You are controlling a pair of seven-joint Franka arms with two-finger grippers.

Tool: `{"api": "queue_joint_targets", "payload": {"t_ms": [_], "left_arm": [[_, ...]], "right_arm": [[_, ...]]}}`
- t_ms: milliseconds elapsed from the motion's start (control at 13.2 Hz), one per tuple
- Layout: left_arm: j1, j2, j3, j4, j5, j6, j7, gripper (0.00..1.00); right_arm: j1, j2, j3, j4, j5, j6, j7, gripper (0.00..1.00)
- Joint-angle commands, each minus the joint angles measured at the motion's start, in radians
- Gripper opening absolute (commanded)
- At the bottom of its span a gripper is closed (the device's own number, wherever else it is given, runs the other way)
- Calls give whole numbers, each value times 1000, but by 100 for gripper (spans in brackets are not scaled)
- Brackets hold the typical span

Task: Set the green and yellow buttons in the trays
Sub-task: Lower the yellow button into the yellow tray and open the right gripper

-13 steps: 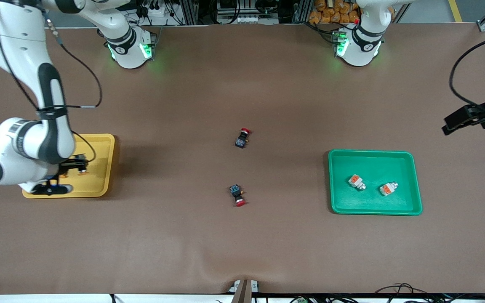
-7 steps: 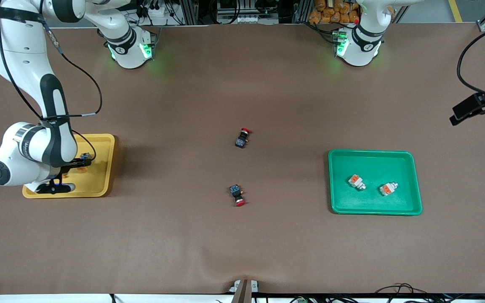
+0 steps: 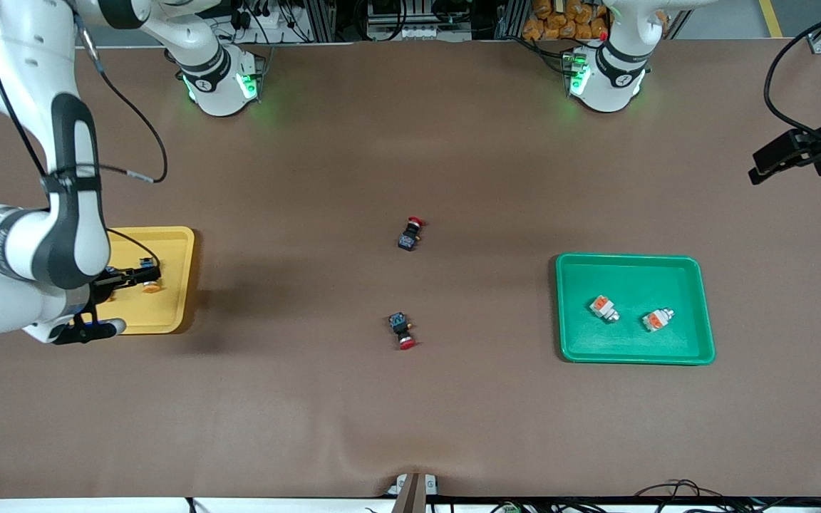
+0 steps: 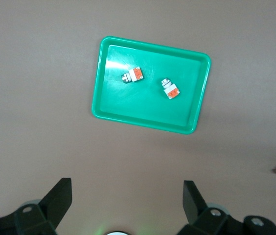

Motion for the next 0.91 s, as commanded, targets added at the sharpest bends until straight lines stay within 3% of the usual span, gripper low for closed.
{"api": "queue_joint_targets", "payload": {"t_ms": [0, 228, 380, 532, 684, 760, 837], "left_arm": [[1, -47, -17, -68, -15, 33, 16, 100], [3, -49, -22, -73, -13, 38, 16, 100], [1, -49, -22, -73, -6, 41, 16, 100], [3, -60, -35, -73, -1, 41, 16, 100], [4, -72, -37, -76, -1, 39, 16, 100], [4, -78, -37, -83, -1, 38, 16, 100], [3, -95, -39, -99, -1, 39, 2, 100]], "right_arm": [[35, 3, -10, 185, -9, -161, 14, 100], [32, -27, 2, 318, -78, -245, 7, 100], [25, -90, 69, 318, -69, -278, 52, 100], [58, -119, 71, 318, -75, -276, 269, 100], [40, -142, 76, 312, -66, -272, 317, 100], [-16, -150, 99, 307, -53, -275, 318, 100], [-87, -174, 172, 301, -50, -276, 330, 100]]}}
